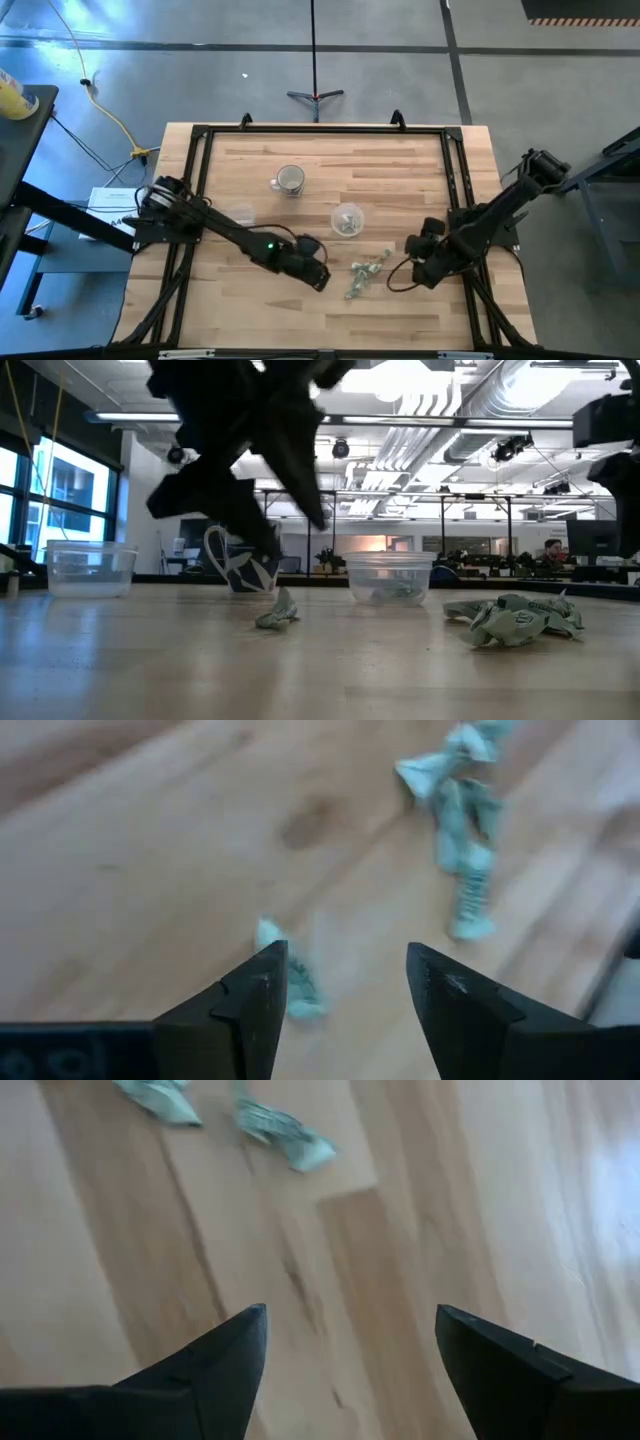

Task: Pick and place Stevia / Truvia into bins
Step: Put the green stevia packet into the right transparent container

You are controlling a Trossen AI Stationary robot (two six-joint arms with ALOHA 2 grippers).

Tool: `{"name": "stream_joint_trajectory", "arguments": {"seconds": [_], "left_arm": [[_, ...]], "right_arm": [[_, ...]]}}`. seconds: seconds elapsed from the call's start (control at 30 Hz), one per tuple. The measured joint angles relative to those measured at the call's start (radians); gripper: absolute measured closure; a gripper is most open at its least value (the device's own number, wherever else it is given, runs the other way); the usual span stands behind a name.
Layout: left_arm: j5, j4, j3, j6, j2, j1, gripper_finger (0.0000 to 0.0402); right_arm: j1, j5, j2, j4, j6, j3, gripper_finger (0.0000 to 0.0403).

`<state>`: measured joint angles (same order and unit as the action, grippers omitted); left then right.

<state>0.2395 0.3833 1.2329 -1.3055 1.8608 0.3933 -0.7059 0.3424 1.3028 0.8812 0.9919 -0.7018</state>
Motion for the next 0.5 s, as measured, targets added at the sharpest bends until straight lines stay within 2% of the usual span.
{"name": "stream_joint_trajectory", "arguments": {"seconds": [0.2, 0.33, 0.5], "left_arm": [[0.002, 0.334, 0.218, 0.017, 0.130, 0.001, 0.0165], [-0.058, 0.367, 0.296, 0.014, 0.197, -0.001, 0.0165], [-0.048, 0.378, 0.312, -0.041, 0.221, 0.000, 0.0165]], "right_arm": [[-0.004, 0.034, -0.091, 0.000, 0.085, 0.049, 0.0123], [0.005, 0.050, -0.111, 0.000, 0.083, 0.049, 0.0124], [0.007, 0.043, -0.114, 0.000, 0.083, 0.049, 0.0124]]}}
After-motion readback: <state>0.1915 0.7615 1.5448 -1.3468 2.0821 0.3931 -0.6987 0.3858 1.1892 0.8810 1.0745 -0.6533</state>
